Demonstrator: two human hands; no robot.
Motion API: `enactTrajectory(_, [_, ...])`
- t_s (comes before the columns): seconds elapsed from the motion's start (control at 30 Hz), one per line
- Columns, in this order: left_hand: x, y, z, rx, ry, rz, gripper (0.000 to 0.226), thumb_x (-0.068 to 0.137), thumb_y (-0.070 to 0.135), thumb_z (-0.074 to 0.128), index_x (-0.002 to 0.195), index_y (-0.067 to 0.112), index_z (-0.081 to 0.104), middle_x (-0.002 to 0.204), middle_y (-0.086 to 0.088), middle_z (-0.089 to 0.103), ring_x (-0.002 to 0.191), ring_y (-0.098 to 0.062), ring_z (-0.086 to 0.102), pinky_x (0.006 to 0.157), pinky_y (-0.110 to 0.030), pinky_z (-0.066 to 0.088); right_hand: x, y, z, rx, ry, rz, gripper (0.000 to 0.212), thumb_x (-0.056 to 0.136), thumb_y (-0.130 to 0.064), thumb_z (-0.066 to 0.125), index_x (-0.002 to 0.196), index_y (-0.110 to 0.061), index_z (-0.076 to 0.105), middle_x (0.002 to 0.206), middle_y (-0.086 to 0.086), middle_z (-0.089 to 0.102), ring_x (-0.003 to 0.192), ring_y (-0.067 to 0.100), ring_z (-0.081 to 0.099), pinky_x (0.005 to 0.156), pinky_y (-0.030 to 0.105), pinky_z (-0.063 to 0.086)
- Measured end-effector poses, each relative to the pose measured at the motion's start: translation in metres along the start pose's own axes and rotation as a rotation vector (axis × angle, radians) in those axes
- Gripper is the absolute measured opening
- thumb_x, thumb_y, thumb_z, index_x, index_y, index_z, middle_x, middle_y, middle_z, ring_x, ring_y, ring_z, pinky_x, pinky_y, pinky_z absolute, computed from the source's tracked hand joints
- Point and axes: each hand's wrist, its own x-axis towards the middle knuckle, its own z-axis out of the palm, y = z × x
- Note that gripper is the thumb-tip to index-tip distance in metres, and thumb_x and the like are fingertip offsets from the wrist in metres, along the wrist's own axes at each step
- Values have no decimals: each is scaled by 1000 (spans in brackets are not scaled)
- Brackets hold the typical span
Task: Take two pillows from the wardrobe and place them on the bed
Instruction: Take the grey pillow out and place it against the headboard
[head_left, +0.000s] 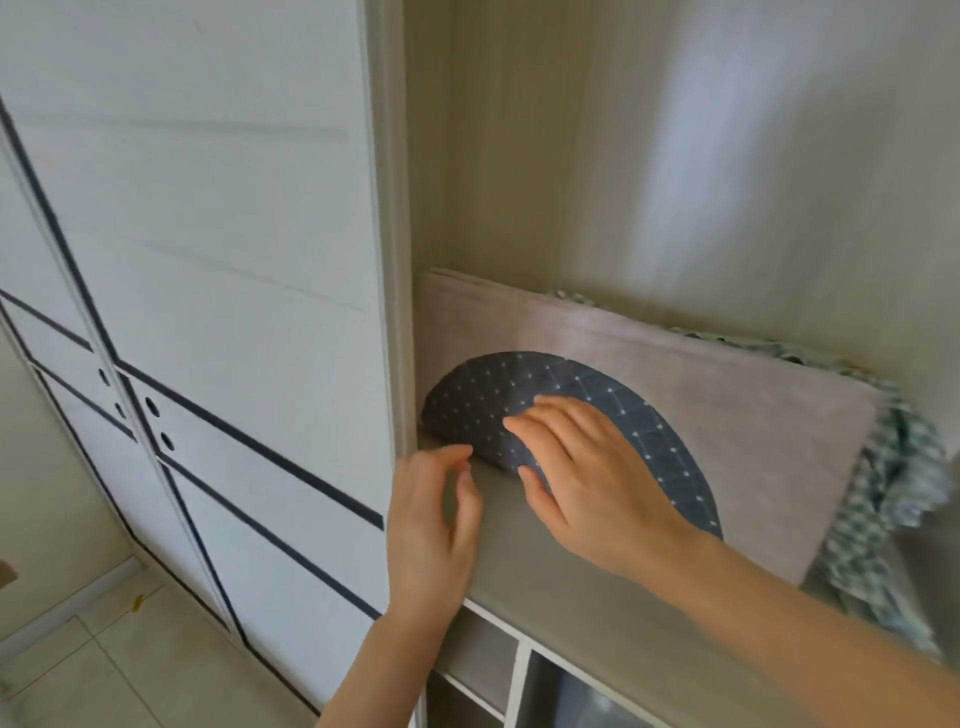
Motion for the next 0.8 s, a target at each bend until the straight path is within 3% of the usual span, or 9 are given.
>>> enactTrajectory(0.17, [-21,-15,70,17,-182,-157,24,90,16,51,112,19,61,98,14,56,96,-11,54,85,-20,42,-15,57,6,-33,-10,122,38,90,-24,46,120,-5,59,112,10,64,113,31,57,96,42,46])
enactTrajectory(0.27, [-19,-33,113,-9,-316,-410,30,92,11,56,120,21,57,110,8,56,99,-9,54,82,-16,43,-10,98,13,-61,-27,170,36,89,-23,49,119,-5,59,110,11,64,110,32,57,92,43,47])
enactTrajectory(0.37, [-13,-53,155,-26,-439,-730,35,95,14,55,130,16,51,118,-2,56,89,-9,54,63,-5,39,7,145,23,-103,-47,234,35,89,-19,55,119,-3,59,109,13,62,107,33,55,89,43,46])
enactTrajectory(0.4, [-13,-58,167,-33,-462,-821,36,96,15,54,132,15,49,118,-5,56,89,-11,56,63,-8,40,14,161,27,-117,-59,259,35,89,-19,55,119,-2,59,109,14,62,106,34,55,89,44,45])
enactTrajectory(0.47, [-10,-67,189,-74,-471,-987,40,97,16,53,136,11,45,125,-16,58,102,-29,60,80,-29,49,29,187,36,-153,-100,290,36,91,-22,53,119,-2,58,111,16,60,105,36,53,89,45,43])
enactTrajectory(0.53, [-6,-76,209,-113,-460,-1114,45,97,18,52,140,9,40,130,-28,57,115,-41,57,93,-42,48,40,207,48,-186,-135,289,37,92,-26,51,119,-2,56,113,16,59,104,36,51,89,46,42])
enactTrajectory(0.67, [-2,-84,236,-273,-466,-1316,49,101,32,48,143,10,35,117,-12,57,107,-29,60,90,-41,51,54,234,68,-244,-200,315,45,93,-41,45,123,-9,52,118,13,56,106,35,52,88,45,40])
enactTrajectory(0.73, [-3,-87,247,-464,-450,-1436,47,101,40,47,137,11,39,122,-13,52,108,-29,58,85,-40,51,56,248,74,-243,-234,375,47,93,-47,42,124,-14,50,119,12,56,107,36,54,86,48,41])
enactTrajectory(0.8, [-5,-91,256,-607,-401,-1524,47,100,45,46,132,11,40,126,-16,51,112,-34,56,90,-43,49,54,260,79,-215,-236,427,47,93,-49,41,126,-15,48,117,14,57,106,39,55,83,49,44])
